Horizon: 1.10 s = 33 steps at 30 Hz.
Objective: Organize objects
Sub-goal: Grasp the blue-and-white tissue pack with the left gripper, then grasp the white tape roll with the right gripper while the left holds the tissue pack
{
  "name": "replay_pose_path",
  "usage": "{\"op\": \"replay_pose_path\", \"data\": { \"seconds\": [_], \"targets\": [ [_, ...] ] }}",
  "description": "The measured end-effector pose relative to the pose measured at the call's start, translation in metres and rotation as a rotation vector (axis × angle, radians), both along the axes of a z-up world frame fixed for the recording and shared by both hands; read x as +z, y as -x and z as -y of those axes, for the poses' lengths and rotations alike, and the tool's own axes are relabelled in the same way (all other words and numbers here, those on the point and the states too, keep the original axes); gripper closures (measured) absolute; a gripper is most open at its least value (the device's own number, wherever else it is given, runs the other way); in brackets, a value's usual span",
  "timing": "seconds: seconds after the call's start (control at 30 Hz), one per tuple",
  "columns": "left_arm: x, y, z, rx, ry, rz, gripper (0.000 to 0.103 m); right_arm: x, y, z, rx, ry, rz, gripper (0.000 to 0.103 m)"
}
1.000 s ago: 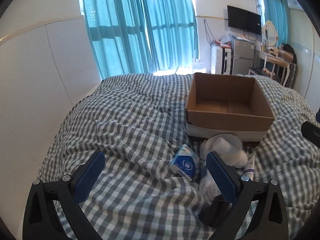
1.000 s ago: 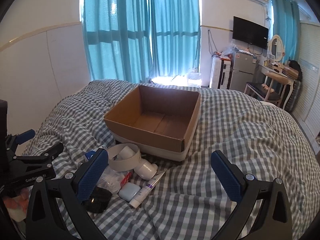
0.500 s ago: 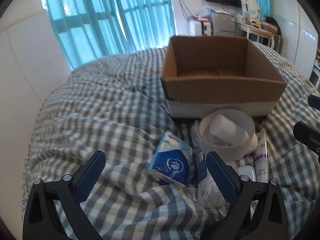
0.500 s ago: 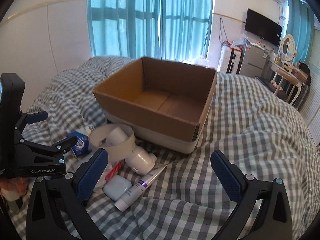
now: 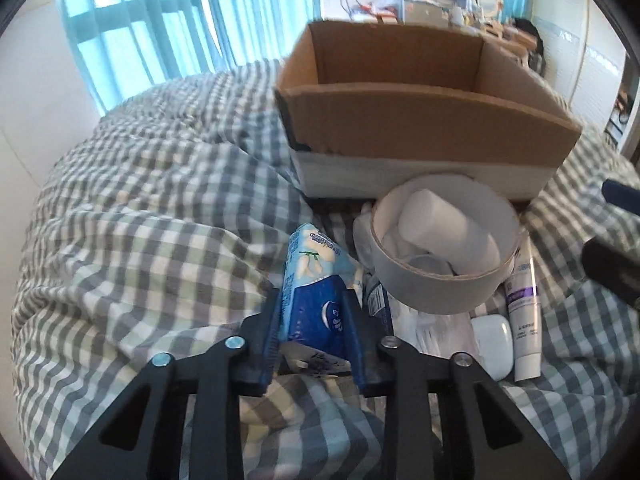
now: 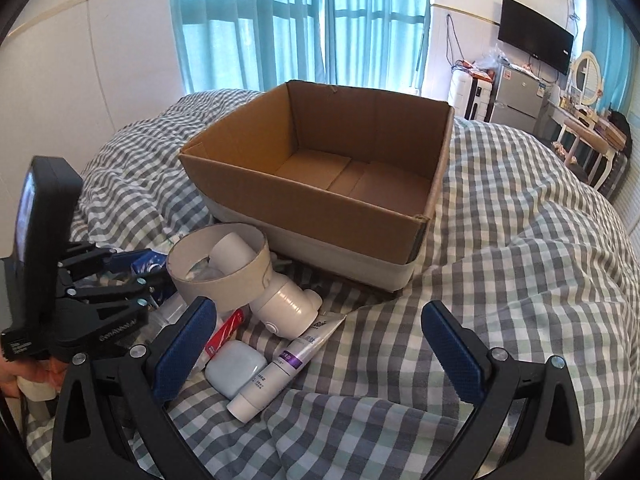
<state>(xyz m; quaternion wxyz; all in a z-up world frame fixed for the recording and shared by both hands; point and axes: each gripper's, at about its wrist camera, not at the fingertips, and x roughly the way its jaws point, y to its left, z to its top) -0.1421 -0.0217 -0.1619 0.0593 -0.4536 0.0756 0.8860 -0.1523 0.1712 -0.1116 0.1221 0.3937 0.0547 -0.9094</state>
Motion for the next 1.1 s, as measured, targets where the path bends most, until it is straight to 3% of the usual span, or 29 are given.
{"op": "replay_pose_path", "data": {
  "seconds": [0.17,0.3,0.57,0.63,0.8,1.1],
  "targets": [
    [0.030,-0.019,0.022,0.077,-0.061,-0.096,0.077,0.005,0.000,0.022,0.067,0.003,0.000,0.000],
    [0.040,-0.022,0.030,0.150,-0.016,-0.136,0.077,0.002,0.010,0.044,0.100,0.011,0.032,0.000],
    [0.040,-0.017,0.043,0.161,-0.065,-0.108,0.077,-0.024,0.036,0.082,0.147,-0.030,0.094,0.001],
    [0.037,-0.017,0.044,0.165,-0.082,-0.094,0.077,-0.028,0.040,0.087,0.147,-0.039,0.095,0.006],
    [0.034,-0.015,0.050,0.168,-0.111,-0.085,0.077,-0.035,0.044,0.089,0.144,-0.067,0.102,0.019],
    [0.029,-0.018,0.046,0.151,-0.140,-0.055,0.077,-0.030,0.030,0.077,0.149,-0.025,0.090,0.019]
  ]
}}
